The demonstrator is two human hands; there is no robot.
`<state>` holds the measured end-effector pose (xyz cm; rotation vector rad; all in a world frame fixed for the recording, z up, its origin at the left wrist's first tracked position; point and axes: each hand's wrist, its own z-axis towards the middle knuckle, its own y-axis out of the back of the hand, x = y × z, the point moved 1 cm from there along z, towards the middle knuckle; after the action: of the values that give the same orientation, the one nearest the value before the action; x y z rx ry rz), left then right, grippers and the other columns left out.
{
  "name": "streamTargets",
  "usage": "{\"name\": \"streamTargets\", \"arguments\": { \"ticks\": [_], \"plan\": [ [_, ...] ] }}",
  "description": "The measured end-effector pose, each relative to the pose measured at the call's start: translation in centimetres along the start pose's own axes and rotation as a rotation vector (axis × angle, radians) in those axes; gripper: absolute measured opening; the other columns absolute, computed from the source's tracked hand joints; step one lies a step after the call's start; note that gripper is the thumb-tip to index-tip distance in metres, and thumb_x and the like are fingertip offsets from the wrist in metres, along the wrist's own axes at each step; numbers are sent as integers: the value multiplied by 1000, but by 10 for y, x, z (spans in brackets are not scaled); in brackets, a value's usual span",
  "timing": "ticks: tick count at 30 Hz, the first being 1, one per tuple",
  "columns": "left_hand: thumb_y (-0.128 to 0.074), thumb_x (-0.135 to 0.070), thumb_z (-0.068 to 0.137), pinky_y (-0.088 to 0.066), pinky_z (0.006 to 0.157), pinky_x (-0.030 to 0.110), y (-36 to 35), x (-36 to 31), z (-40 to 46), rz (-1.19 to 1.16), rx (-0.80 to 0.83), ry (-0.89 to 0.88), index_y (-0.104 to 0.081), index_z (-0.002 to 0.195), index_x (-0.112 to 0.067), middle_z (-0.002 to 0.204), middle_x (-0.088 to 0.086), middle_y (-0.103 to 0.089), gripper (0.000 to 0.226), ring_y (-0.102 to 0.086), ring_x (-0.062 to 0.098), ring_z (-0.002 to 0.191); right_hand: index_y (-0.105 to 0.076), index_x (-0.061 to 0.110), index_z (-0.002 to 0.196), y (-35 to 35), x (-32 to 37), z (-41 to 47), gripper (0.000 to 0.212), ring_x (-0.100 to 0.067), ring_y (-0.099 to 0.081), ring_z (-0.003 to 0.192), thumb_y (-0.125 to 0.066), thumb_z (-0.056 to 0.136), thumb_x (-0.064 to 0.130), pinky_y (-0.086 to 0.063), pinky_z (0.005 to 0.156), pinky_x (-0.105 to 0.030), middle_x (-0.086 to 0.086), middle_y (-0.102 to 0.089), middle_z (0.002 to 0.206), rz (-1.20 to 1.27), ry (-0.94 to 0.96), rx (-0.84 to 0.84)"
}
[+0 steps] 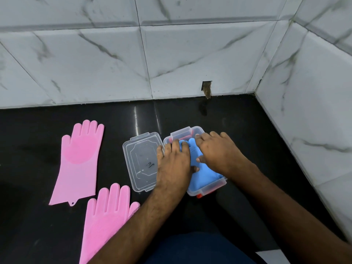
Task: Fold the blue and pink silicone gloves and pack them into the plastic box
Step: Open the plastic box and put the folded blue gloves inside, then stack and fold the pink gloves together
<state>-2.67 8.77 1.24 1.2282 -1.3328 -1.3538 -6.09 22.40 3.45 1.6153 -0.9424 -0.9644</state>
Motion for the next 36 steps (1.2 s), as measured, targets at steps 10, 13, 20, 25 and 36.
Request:
{"name": "streamTargets", "arguments": {
  "ticks": [10, 13, 20, 25, 36],
  "plan": [
    [-67, -54, 91, -33, 115, 44, 1, 62, -38, -185, -92, 286, -41, 149, -16, 154, 10, -45, 74, -46, 29, 141, -24, 18, 157, -7, 77, -4, 69, -27, -44, 132, -57, 99, 33, -46, 102, -40, -7, -46, 144, 243, -41, -160],
    [-70, -55, 89, -35, 115, 46, -3, 76, -51, -191, -89, 346, -42, 148, -15, 152, 12, -47, 76, -48, 31, 138, -27, 15, 155, -8, 100, -5, 65, -29, -44, 133, -56, 99, 32, -47, 101, -40, -12, -42, 149, 254, -52, -210],
    [-67, -53, 93, -31, 121, 48, -15, 118, -85, -166, -12, 489, -35, 155, -14, 162, 17, -35, 81, -39, 34, 147, -43, 16, 145, -9, 155, 2, 61, -31, -42, 134, -68, 91, 32, -44, 102, -43, -14, -40, 149, 192, 97, -274],
    [-66, -54, 94, -35, 119, 50, -29, 140, -110, -189, 62, 643, -30, 158, -13, 163, 17, -33, 84, -37, 34, 148, -47, 15, 143, -23, 198, 10, 61, -26, -49, 125, -73, 89, 27, -48, 99, -38, -8, -46, 140, 298, 262, -194],
    [-79, -52, 85, -50, 97, 47, -46, 160, -106, -369, 148, 793, -41, 140, -8, 133, 16, -49, 80, -55, 35, 122, -40, 31, 148, -75, 189, 40, 46, -29, -30, 145, -49, 103, 30, -28, 110, -71, -8, -33, 153, 320, 112, -77]
  ]
}}
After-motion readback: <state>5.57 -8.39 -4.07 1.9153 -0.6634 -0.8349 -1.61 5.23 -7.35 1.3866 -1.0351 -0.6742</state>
